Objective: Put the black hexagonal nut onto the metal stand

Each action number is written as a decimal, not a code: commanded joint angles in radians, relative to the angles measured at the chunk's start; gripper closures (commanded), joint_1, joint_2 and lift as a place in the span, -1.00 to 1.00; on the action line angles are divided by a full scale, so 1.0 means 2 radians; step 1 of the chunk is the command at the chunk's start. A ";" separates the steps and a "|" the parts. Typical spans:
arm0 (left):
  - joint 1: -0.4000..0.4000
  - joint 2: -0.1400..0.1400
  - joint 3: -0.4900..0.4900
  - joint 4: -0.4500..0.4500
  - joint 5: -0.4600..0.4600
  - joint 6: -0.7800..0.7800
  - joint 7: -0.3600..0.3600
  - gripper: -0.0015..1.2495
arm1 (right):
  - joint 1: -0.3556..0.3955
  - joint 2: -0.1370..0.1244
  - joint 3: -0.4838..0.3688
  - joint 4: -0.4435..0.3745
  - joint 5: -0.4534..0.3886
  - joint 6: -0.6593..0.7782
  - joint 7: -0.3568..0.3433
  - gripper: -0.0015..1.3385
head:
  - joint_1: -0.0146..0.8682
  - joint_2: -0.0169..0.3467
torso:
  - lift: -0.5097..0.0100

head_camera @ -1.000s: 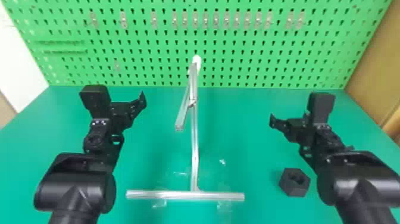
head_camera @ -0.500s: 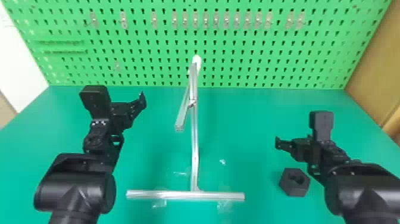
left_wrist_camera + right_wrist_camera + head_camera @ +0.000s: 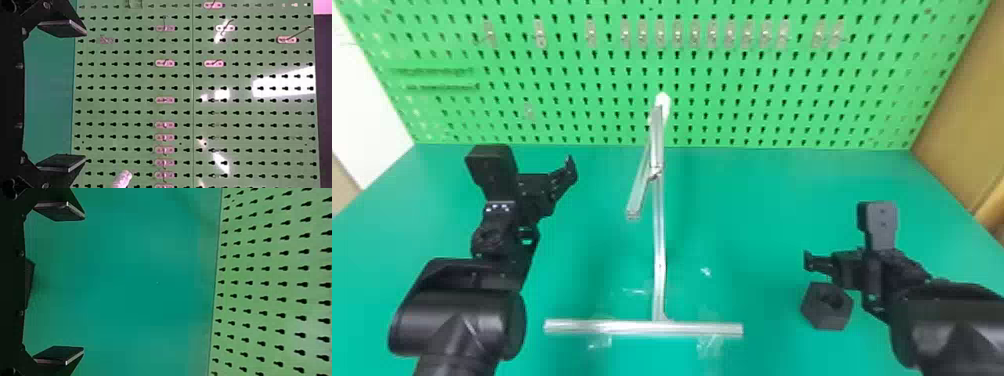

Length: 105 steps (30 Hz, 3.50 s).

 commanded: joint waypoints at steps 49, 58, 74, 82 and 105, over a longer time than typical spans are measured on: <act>0.000 -0.001 -0.002 0.000 0.000 0.000 0.000 -0.75 | 0.008 -0.014 -0.035 0.073 0.028 0.006 0.083 -0.76 | 0.60 -0.46 | 0.96; 0.000 -0.001 -0.001 0.000 -0.003 0.000 0.000 -0.75 | -0.002 -0.016 -0.033 0.073 0.024 0.017 0.086 -0.76 | 0.60 -0.46 | 0.96; 0.000 0.000 -0.002 0.000 -0.008 0.000 0.000 -0.76 | -0.004 -0.017 -0.041 0.077 0.021 0.021 0.087 -0.72 | 0.60 -0.46 | 0.96; 0.000 0.000 -0.002 -0.001 -0.008 0.000 0.000 -0.75 | -0.004 -0.017 -0.045 0.086 0.020 0.012 0.087 -0.72 | 0.60 -0.46 | 0.96; -0.002 -0.001 -0.003 -0.001 -0.008 0.000 0.000 -0.75 | -0.009 -0.019 -0.053 0.096 0.010 0.012 0.093 -0.66 | 0.60 -0.46 | 0.96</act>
